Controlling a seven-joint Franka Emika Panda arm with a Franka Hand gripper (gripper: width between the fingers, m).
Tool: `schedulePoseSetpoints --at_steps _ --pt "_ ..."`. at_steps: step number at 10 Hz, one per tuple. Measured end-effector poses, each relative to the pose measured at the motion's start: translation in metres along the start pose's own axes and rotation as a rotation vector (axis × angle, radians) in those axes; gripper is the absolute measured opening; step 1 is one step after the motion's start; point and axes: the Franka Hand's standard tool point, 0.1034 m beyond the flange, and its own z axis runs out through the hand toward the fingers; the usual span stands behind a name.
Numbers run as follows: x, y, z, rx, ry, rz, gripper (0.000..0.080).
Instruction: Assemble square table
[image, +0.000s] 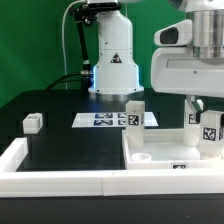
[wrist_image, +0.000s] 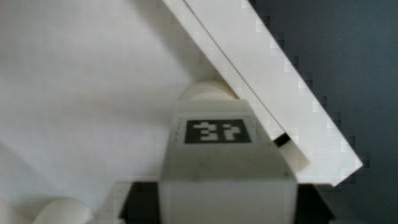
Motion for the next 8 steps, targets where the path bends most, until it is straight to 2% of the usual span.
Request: schedulePoseSetpoints --at_steps 4,6,8 --pt "0.0000 0.0003 0.0003 -0.002 0.001 0.392 0.0292" --pt "0.0003 0.0002 0.0004 0.002 -0.004 0.495 0.0292" --pt "0.0000 0.0003 0.0006 0.002 -0.004 0.479 0.0293"
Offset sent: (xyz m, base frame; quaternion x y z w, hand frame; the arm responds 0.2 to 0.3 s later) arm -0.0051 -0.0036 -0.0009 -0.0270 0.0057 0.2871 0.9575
